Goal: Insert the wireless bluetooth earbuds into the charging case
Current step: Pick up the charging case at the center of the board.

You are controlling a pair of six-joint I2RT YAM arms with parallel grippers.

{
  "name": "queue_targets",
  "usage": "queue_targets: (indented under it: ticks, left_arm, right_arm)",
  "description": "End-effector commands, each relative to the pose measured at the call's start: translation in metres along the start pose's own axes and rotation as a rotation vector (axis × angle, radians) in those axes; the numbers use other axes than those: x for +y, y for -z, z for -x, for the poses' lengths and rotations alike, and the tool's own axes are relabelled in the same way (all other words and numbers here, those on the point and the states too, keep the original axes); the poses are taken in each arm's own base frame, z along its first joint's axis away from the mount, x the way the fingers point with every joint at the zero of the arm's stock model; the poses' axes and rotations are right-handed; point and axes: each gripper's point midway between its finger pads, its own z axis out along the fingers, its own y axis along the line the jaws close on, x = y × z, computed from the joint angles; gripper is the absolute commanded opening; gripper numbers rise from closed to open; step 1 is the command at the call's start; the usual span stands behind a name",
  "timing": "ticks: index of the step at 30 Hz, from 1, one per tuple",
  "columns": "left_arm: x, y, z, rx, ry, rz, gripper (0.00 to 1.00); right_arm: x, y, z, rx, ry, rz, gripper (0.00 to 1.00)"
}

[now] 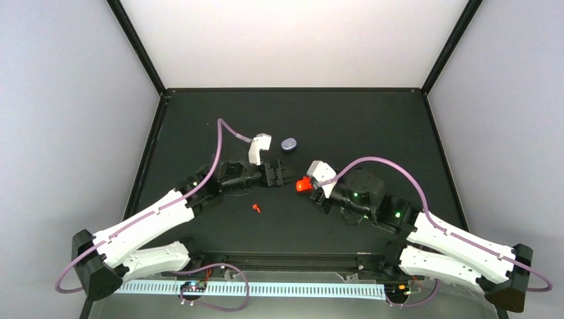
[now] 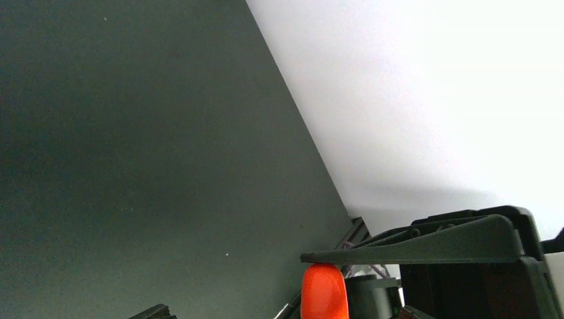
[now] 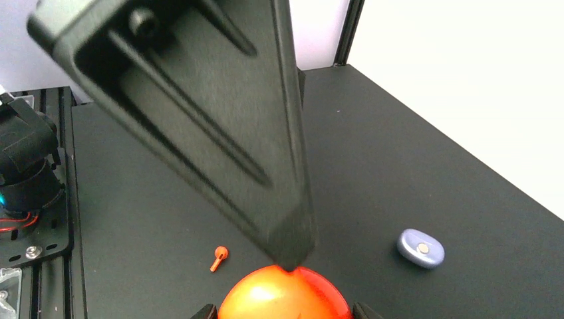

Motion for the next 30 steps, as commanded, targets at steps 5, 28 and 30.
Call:
queue_targets:
  ticks: [5, 28, 30]
  left_arm:
    - [-0.027, -0.013, -0.006, 0.061, -0.020, -0.076, 0.78]
    - [-0.033, -0.022, -0.031, 0.141, -0.016, -0.109, 0.41]
    - [-0.034, -0.022, -0.031, 0.141, -0.017, -0.113, 0.36]
  right_arm:
    - [0.000, 0.000, 0.012, -0.026, 0.010, 0.001, 0.42]
    - [0.001, -0.004, 0.021, -0.030, 0.025, 0.006, 0.42]
    - [0.001, -0.005, 0.021, -0.028, 0.025, 0.006, 0.42]
